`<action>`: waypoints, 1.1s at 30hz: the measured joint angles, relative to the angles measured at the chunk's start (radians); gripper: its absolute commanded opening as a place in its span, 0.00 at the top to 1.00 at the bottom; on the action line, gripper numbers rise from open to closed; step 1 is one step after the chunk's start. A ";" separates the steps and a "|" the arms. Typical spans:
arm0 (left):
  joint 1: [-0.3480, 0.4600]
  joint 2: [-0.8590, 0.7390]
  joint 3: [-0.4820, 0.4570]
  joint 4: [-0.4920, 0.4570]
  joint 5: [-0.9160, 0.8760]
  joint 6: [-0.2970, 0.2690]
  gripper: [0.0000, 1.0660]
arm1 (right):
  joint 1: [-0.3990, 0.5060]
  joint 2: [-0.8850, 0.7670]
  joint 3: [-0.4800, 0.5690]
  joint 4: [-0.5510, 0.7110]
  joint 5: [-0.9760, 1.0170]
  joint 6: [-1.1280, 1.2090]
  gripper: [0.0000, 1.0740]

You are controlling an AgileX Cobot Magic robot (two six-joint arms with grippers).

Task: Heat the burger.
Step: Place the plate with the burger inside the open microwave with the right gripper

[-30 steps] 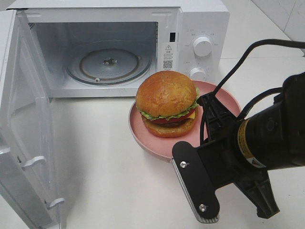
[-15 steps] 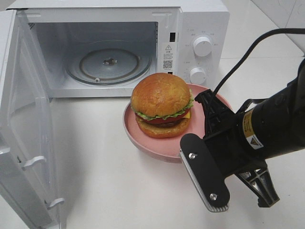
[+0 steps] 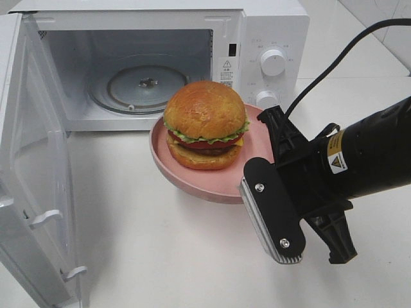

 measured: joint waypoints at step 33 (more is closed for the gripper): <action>0.000 0.000 0.000 0.000 0.000 0.000 0.08 | 0.000 0.328 -0.299 -0.005 -0.112 -0.006 1.00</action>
